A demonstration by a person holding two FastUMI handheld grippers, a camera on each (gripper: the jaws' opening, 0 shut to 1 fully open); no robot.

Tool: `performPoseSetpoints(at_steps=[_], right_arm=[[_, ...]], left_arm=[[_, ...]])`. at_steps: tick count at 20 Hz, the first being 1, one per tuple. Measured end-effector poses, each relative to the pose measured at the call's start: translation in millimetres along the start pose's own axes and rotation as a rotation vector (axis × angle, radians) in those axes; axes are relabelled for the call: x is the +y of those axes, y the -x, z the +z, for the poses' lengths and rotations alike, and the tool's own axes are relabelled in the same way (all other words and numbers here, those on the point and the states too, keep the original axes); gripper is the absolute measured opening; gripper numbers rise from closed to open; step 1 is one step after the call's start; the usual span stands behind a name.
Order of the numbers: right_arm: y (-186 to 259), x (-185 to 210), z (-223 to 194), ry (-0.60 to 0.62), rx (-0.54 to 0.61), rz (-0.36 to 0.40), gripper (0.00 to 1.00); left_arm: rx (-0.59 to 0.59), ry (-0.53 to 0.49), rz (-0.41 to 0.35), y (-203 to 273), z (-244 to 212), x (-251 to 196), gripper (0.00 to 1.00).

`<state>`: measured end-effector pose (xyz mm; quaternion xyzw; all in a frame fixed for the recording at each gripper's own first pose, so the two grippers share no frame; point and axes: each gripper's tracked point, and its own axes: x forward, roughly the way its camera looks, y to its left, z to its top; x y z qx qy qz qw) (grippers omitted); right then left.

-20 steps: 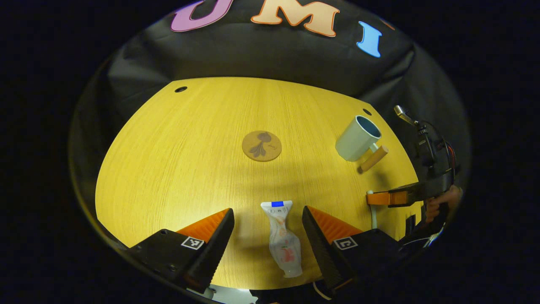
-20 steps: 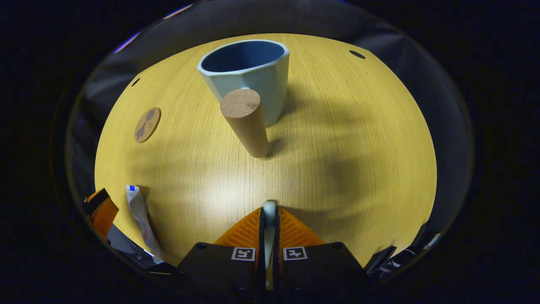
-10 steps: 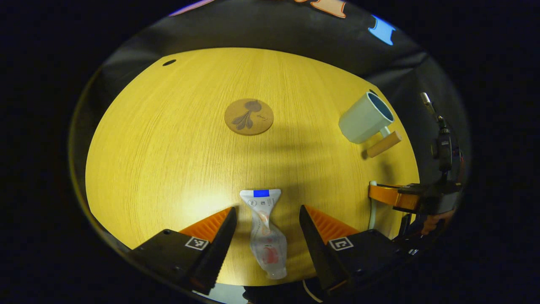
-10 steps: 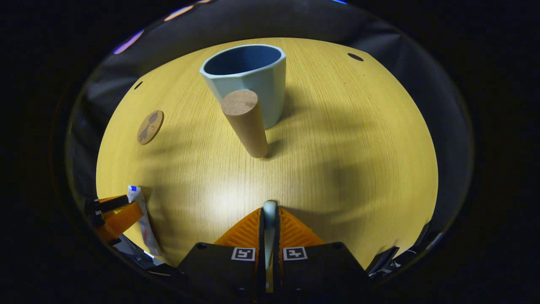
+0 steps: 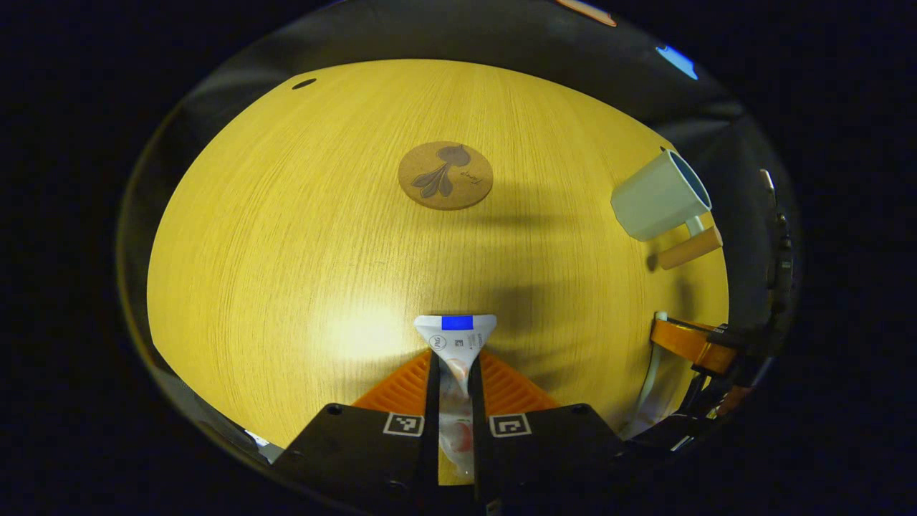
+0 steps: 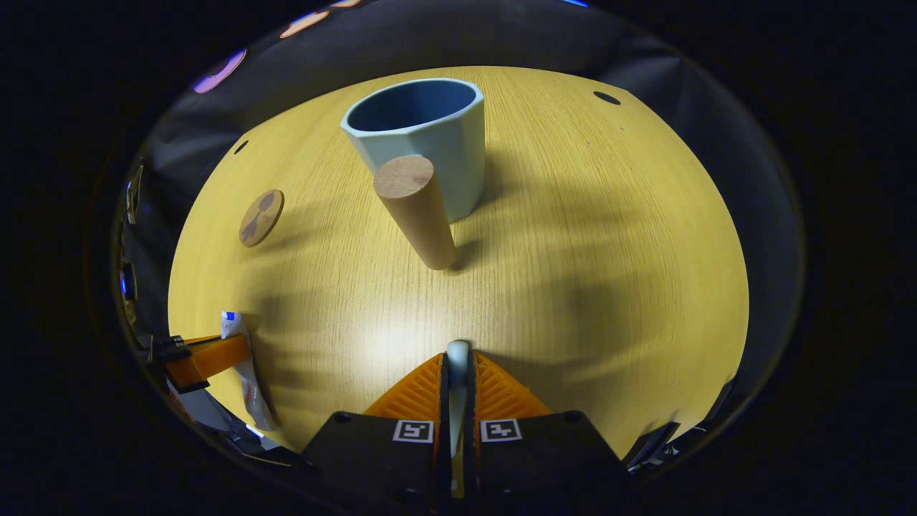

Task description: Put the toothbrush and toothpaste on the desktop into the cup, then pick up the cup and place it on the coaster on the desktop.

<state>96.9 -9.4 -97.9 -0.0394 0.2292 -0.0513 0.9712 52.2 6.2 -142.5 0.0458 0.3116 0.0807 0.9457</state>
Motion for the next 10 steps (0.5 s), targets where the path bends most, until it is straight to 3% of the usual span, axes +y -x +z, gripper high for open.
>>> performPoseSetpoints(at_steps=[6,10], right_arm=[[-0.6,1.1,4.0,0.001,-0.025,0.01,0.09],[0.6,1.6,5.1,-0.009,-0.057,0.021,0.07]], left_arm=[[-0.017,-0.023,-0.034,2.5,1.2,-3.9,0.04],[-0.055,-0.018,-0.084,8.6,2.8,-14.3,0.02]])
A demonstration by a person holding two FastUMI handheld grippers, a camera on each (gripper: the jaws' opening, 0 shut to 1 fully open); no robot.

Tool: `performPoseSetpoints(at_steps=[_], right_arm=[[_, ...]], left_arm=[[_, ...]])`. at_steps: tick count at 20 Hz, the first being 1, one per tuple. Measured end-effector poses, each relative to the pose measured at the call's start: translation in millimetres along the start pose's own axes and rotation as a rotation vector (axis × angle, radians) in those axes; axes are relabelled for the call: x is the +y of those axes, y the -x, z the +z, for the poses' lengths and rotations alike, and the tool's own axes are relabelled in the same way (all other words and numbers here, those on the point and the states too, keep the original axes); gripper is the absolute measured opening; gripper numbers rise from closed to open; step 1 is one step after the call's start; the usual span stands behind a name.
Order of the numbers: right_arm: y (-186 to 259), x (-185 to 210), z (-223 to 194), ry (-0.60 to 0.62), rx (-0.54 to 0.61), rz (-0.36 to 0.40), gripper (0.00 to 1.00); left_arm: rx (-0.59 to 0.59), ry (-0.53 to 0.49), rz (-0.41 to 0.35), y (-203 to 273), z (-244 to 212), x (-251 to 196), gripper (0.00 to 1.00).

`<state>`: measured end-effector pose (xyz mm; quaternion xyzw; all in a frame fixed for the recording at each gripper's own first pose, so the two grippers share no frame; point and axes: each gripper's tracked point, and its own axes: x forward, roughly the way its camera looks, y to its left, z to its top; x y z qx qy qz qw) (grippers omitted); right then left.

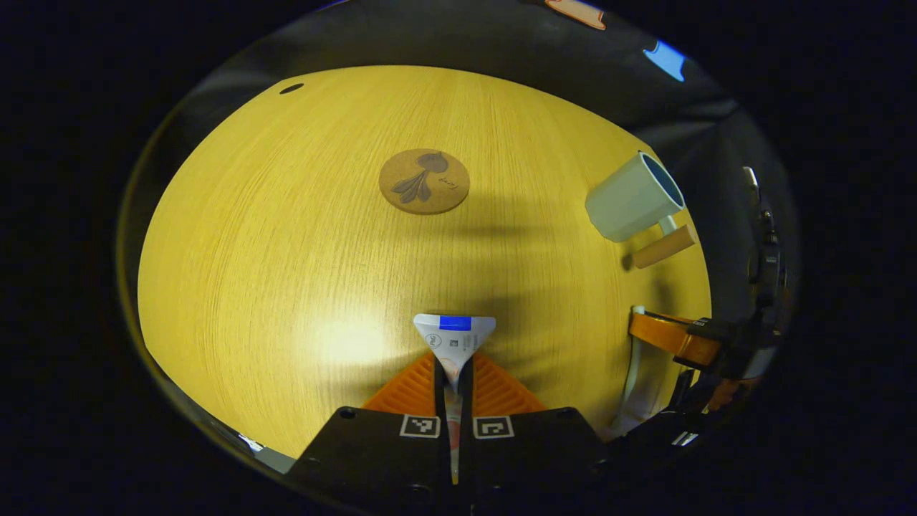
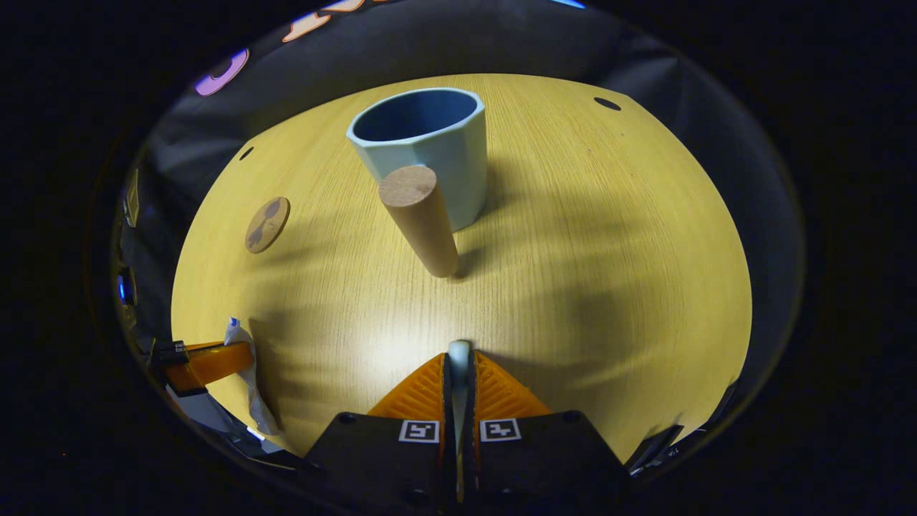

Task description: Put the toothbrush and toothpaste on the desktop into the cup, then pick up the cup and place it on the coaster on the desktop.

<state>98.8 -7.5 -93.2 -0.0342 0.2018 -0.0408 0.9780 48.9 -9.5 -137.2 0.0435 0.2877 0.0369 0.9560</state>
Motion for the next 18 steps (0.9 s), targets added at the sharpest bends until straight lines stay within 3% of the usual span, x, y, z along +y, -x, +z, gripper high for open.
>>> performPoseSetpoints(at_steps=[5,12,18], right_arm=[[19.6,-27.1,13.7,-0.054,-0.091,-0.031,0.06],[101.6,-77.5,130.8,-0.153,-0.562,-0.017,0.06],[168.2,-58.1,216.8,-0.142,-0.87,0.126,0.06]], left_arm=[[-0.116,-0.001,0.006,16.8,15.6,-3.2,0.02],[-0.281,-0.004,-0.021,40.2,53.2,-11.3,0.02],[-0.444,-0.051,-0.045,61.4,99.5,-32.7,0.01]])
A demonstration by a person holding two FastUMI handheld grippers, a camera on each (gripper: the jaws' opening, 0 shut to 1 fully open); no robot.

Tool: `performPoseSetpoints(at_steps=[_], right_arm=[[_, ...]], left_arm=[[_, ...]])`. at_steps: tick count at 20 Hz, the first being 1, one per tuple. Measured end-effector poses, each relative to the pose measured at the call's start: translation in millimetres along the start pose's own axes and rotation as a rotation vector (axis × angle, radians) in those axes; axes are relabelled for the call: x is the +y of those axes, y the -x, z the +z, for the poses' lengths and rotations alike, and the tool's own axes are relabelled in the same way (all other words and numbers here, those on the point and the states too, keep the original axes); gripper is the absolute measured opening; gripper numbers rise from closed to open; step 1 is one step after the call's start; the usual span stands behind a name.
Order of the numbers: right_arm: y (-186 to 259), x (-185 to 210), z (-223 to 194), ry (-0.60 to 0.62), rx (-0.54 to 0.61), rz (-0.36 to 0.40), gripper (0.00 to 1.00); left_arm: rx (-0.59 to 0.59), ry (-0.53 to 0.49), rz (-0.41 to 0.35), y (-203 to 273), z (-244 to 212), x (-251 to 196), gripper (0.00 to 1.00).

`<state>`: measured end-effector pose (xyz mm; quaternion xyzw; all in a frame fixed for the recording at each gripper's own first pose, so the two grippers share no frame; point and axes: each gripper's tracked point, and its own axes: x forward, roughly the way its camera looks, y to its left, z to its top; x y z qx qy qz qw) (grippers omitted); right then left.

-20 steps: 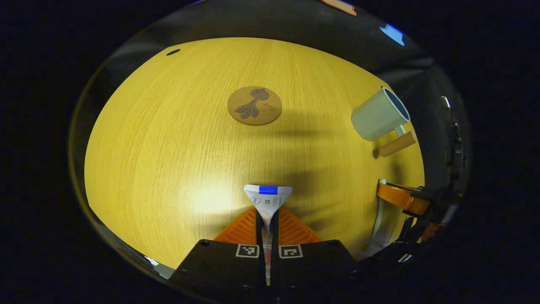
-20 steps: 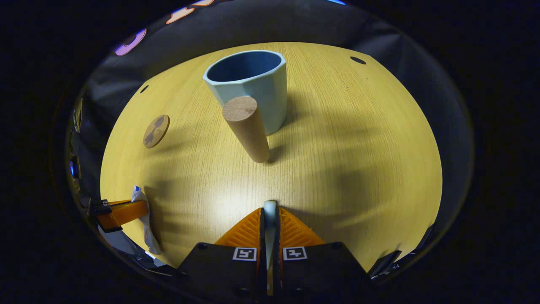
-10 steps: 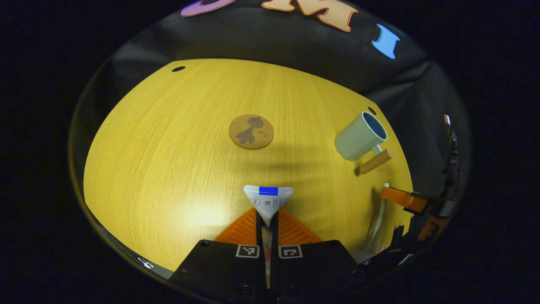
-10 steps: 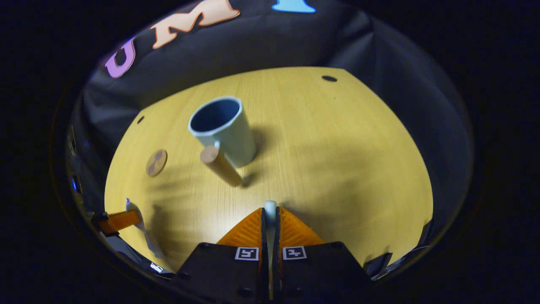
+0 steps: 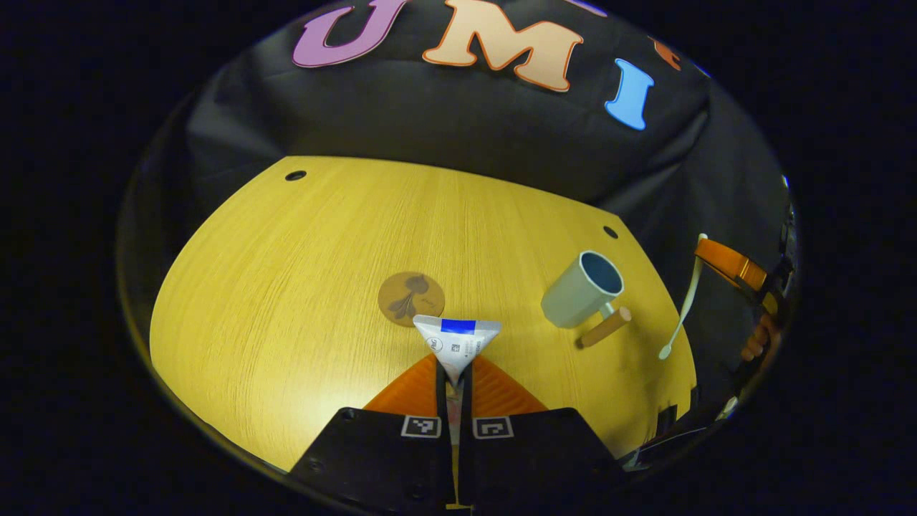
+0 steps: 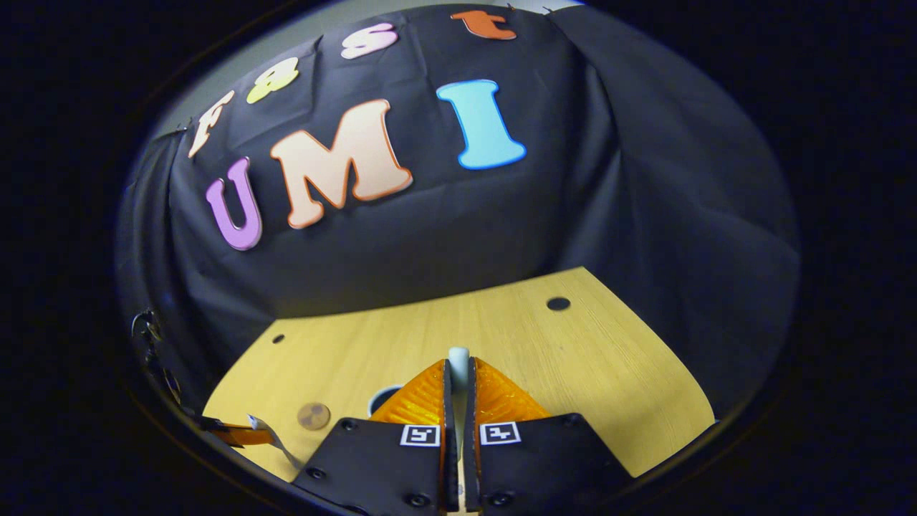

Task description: Put the toothbrush and toothpaste on the desktop into the cup, then pick up the cup and place it on the coaster on the desktop.

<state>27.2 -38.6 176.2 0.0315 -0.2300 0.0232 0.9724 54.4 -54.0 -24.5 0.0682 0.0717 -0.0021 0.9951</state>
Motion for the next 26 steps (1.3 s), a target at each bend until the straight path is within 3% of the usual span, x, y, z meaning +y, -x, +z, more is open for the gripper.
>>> performPoseSetpoints(at_steps=[6,10,19,22,23,26], right_arm=[[-30.0,58.5,45.6,-0.02,-0.19,0.159,0.06],[-57.5,63.3,45.8,0.034,-0.285,0.166,0.06],[-84.6,54.1,-14.2,0.059,-0.224,0.149,0.07],[-81.1,51.6,-23.7,0.034,-0.185,0.151,0.14],[-78.8,50.4,-24.0,0.029,-0.174,0.149,0.19],[-68.0,40.0,-27.8,-0.002,-0.125,0.138,0.8]], left_arm=[[-0.123,-0.089,-0.023,-9.9,45.5,-20.6,0.0],[-0.167,-0.14,-0.053,-19.4,63.2,-41.0,0.0],[-0.281,-0.173,-0.094,-15.0,91.0,-64.3,0.02],[-0.304,-0.175,-0.095,-12.9,98.6,-65.4,0.0],[-0.314,-0.176,-0.102,-12.4,102.4,-67.4,0.02],[-0.326,-0.177,-0.143,-17.6,107.3,-79.9,0.0]])
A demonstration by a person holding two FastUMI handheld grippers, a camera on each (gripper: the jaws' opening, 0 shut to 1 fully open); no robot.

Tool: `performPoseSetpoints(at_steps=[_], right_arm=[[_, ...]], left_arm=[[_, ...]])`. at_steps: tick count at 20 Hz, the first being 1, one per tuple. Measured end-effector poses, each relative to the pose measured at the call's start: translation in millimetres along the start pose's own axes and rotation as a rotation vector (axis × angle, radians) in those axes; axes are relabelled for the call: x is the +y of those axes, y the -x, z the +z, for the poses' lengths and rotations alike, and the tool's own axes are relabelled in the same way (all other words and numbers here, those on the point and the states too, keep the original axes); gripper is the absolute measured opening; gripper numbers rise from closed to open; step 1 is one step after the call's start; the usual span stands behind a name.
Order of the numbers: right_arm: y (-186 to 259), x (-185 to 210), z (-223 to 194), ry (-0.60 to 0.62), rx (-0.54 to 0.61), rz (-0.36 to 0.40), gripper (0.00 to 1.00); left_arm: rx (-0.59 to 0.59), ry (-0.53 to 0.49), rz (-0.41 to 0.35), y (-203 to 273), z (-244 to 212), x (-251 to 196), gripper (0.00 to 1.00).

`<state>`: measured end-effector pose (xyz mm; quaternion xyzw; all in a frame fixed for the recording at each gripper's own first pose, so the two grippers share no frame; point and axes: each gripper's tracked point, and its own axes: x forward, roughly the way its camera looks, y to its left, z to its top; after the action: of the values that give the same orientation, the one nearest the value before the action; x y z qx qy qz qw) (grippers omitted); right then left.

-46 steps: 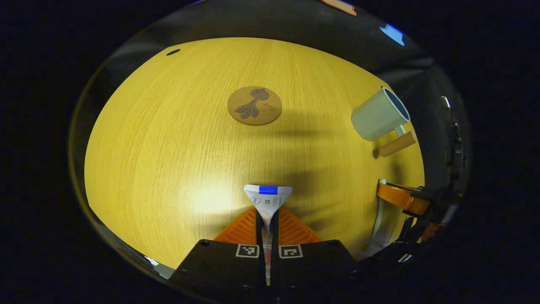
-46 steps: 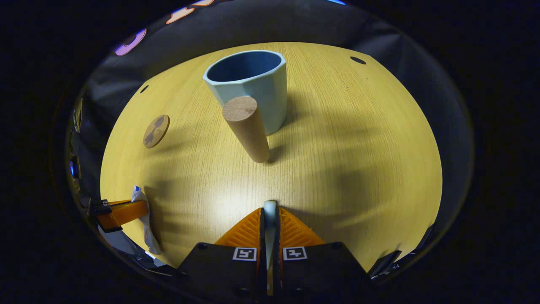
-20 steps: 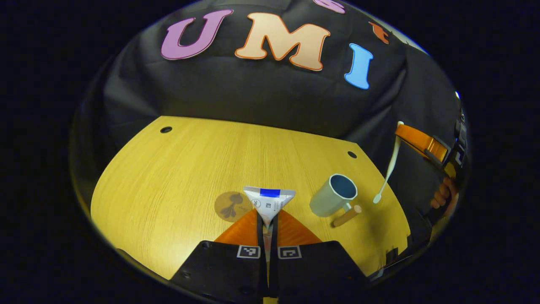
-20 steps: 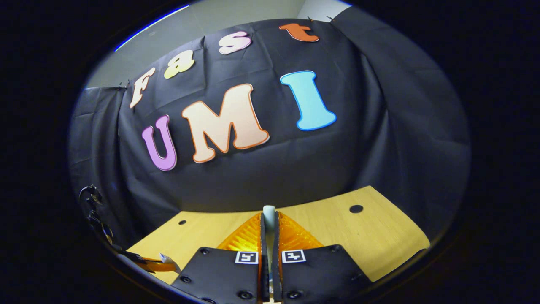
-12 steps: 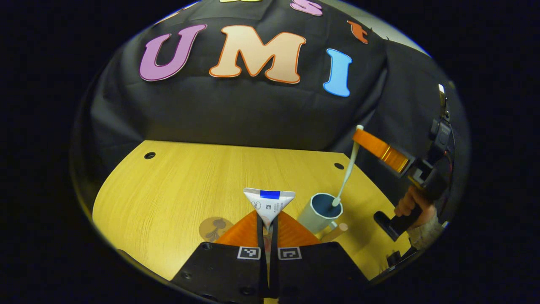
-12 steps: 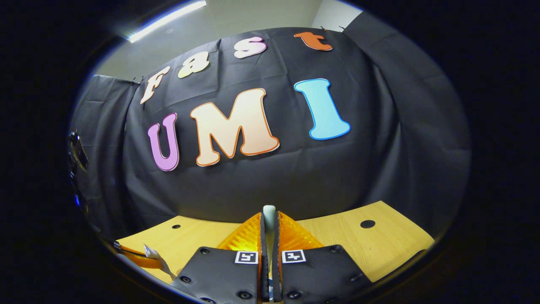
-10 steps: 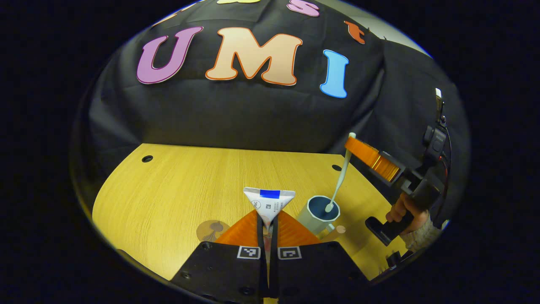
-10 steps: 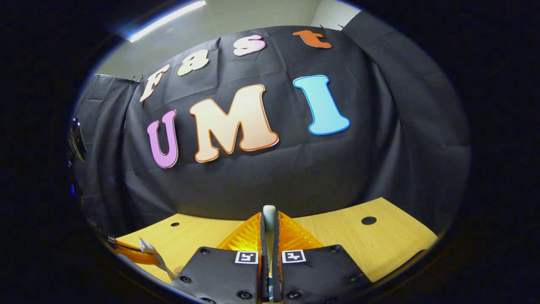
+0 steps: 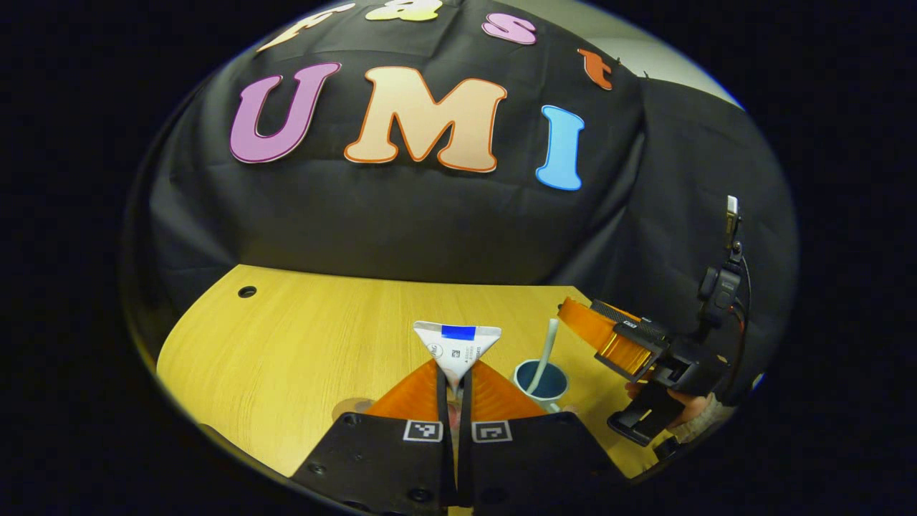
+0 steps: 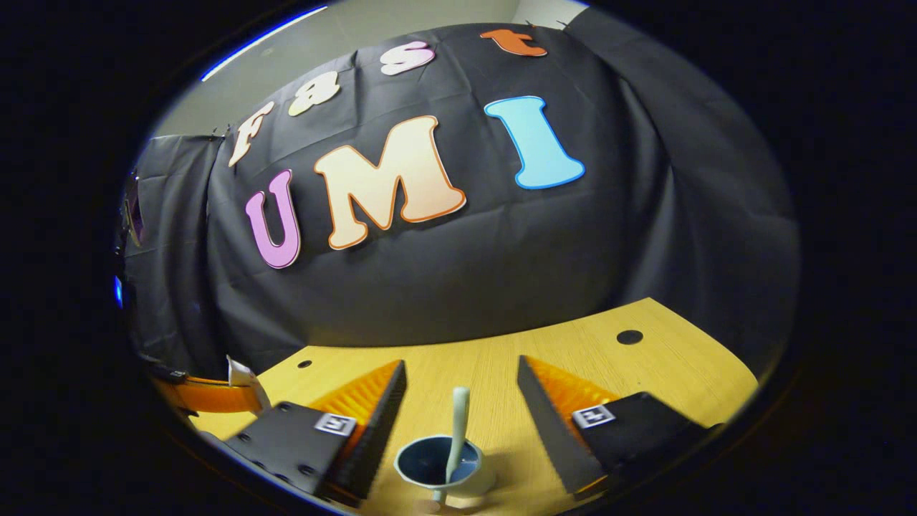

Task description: Put the toothbrush and toothpaste on the desktop into the cup, then pick up the cup and place it on the coaster on the desktop.

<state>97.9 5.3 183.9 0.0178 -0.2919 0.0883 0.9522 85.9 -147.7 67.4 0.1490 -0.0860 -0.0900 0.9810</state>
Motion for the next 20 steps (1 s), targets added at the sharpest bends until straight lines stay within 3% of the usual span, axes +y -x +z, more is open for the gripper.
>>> performPoseSetpoints(at_steps=[1,12,14,15,16,18,20], right_arm=[[4.2,-9.3,0.7,-0.003,0.01,-0.025,1.0],[101.5,-119.5,32.2,-0.048,0.005,-0.299,0.98],[119.3,-128.9,42.8,-0.015,-0.022,-0.335,0.98],[127.2,-130.0,45.3,-0.006,-0.025,-0.342,0.93],[134.6,-129.0,48.6,-0.005,-0.031,-0.345,0.98],[144.9,-126.7,53.7,0.005,-0.05,-0.351,0.94],[152.6,-125.9,56.2,0.028,-0.067,-0.362,0.98]], left_arm=[[-0.006,0.0,-0.014,-1.0,1.4,-5.7,0.0],[-0.117,0.006,-0.246,-47.3,17.9,-90.3,0.0],[-0.118,0.004,-0.266,-55.3,14.0,-93.6,0.0],[-0.119,0.012,-0.273,-58.9,11.8,-94.6,0.0],[-0.118,0.027,-0.284,-61.1,7.8,-95.7,0.0],[-0.109,0.044,-0.3,-66.8,-0.1,-98.6,0.0],[-0.107,0.036,-0.306,-69.2,-6.6,-99.5,0.0]])
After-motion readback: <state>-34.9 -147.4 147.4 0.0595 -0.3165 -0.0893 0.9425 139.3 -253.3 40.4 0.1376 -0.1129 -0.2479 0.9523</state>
